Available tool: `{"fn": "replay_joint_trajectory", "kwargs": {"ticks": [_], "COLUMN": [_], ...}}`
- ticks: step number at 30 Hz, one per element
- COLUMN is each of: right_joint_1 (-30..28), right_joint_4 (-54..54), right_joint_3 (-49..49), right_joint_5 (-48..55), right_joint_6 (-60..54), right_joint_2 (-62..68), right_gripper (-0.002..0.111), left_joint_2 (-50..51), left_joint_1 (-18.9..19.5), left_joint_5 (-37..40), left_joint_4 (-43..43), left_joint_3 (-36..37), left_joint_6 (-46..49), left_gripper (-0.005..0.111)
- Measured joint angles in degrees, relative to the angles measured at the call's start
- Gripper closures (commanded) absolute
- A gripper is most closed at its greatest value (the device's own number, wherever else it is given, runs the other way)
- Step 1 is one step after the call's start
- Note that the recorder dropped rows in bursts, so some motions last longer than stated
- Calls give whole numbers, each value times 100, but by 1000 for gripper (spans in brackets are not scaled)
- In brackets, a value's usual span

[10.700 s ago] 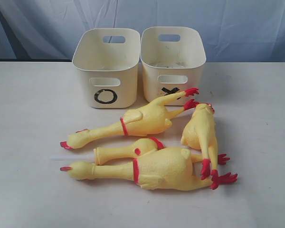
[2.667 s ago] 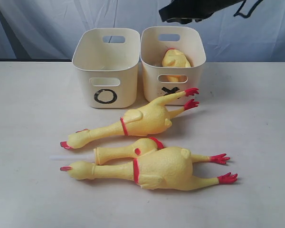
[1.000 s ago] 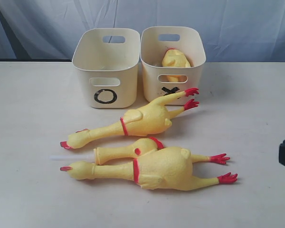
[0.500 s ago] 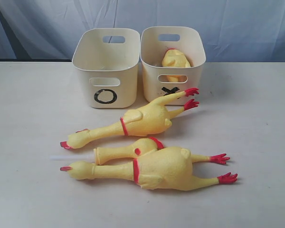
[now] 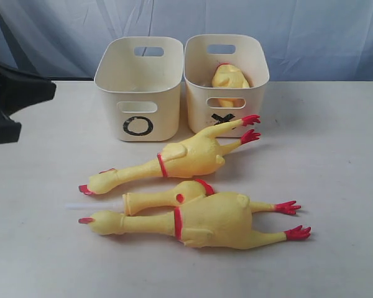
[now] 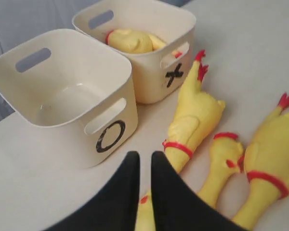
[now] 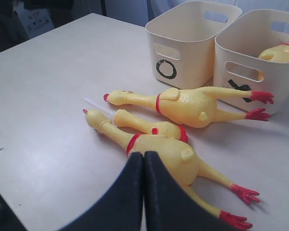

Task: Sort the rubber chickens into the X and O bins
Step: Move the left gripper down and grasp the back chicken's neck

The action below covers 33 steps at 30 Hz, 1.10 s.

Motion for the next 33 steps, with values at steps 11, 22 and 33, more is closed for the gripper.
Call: {"fn": "replay_joint_trajectory", "kwargs": {"ticks": [11,22,33], "right_joint_1": [0,0,0], "right_joint_4": [0,0,0], "right_joint_3": [0,0,14], "right_joint_5": [0,0,11], "right_joint_6": [0,10,10], "right_joint_2": [0,0,0], "right_gripper": [109,109,109], "left_joint_2": [1546,3268,3972], "left_joint_1": [-1253,-2259,-2440], "left_joint_5": [-1403,-2550,-2490], "left_joint_4": [-397,-776,-743], "left_joint_3": [-5,-751,-983], "left_joint_6": [2586,2774,2774], "left_gripper": [54,50,50]}}
